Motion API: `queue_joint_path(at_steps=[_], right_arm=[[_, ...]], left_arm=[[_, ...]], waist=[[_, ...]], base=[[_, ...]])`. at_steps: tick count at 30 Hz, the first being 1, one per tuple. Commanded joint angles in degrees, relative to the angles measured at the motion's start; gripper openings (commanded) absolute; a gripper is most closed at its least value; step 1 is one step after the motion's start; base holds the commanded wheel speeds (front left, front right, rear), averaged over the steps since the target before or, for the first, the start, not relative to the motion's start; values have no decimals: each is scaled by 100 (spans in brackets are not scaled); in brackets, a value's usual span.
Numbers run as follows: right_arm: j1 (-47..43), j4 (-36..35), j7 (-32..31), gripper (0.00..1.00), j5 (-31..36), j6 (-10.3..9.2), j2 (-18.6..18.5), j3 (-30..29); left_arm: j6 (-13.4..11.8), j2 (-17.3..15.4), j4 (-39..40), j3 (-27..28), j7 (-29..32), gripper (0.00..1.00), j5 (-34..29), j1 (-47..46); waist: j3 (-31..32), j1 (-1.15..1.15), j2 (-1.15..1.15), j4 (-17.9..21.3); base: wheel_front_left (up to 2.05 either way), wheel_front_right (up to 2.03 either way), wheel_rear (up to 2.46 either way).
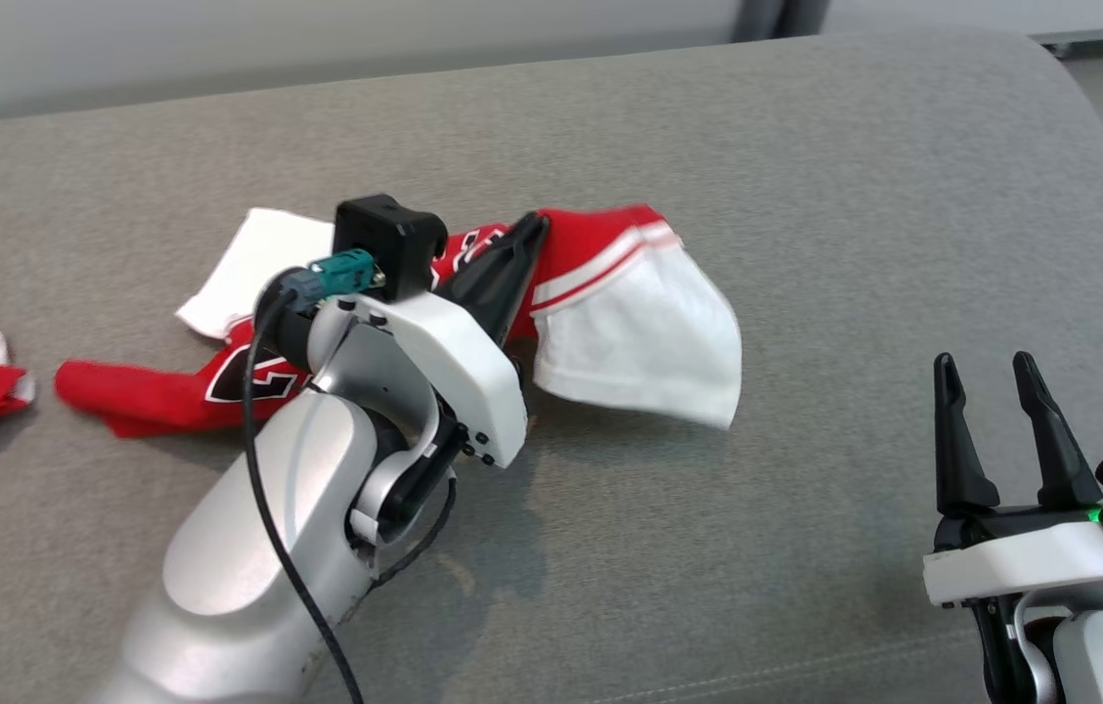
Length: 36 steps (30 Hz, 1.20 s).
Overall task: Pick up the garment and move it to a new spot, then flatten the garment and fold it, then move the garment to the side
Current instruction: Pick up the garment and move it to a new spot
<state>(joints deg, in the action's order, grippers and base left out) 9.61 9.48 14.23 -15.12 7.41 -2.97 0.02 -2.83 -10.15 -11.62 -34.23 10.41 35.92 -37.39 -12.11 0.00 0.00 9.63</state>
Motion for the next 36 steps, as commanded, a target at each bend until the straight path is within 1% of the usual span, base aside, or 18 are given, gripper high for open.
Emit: queue_joint_path(at_steps=[1,3,6,10,13,14,15,16,19,22,25,29,30,36], right_arm=[[-21,-182,76,100,-81,8,-4,128],[-61,-129,76,100,-222,8,6,228],[-45,-95,76,100,-395,8,7,303],[-15,-43,76,100,-540,8,8,389],[-3,-19,76,100,-591,8,8,402],[-3,-19,76,100,-591,8,8,402],[-4,-9,76,100,-602,8,8,396],[-4,-1,76,100,-601,8,8,383],[14,1,76,100,-559,8,9,335],[53,-20,76,100,-474,8,9,264],[87,-32,76,100,-342,8,9,196],[93,-37,76,100,-166,8,9,136],[78,-29,76,100,-69,8,9,91],[-9,-64,76,100,172,8,-40,-17]], left_arm=[[18,-44,40,155,-27,0,43,-119],[73,131,-475,6,-48,0,45,-147],[111,225,-803,-33,-132,0,27,-258],[150,315,-1252,-37,-242,0,49,-377],[216,358,-1621,-58,-276,0,99,-396],[216,358,-1621,-58,-276,0,99,-396],[250,375,-1717,-82,-280,35,113,-391],[279,395,-1778,-108,-319,100,109,-394],[339,449,-1802,-180,-483,100,70,-411],[356,461,-1597,-248,-625,100,0,-403],[240,358,-1178,-273,-782,100,-153,-347],[-104,6,-436,-114,-957,100,-335,-119],[-325,-241,-72,53,-1009,100,-384,73],[-975,-990,849,755,-1232,100,-401,795]], waist=[[-113,0,0,647],[-224,0,0,1212],[-310,0,0,1547],[-399,0,0,1782],[-417,0,0,1790],[-417,0,0,1790],[-412,0,0,1757],[-405,0,0,1708],[-362,0,0,1494],[-283,0,0,1211],[-169,0,0,878],[-10,0,0,375],[65,0,0,124],[211,0,0,-532]], base=[[0,0,0],[0,0,0],[0,0,0],[0,0,0],[0,0,0],[0,0,0],[0,0,0],[0,0,0],[0,0,0],[0,0,0],[0,0,0],[0,0,0],[0,0,0],[0,0,0]])
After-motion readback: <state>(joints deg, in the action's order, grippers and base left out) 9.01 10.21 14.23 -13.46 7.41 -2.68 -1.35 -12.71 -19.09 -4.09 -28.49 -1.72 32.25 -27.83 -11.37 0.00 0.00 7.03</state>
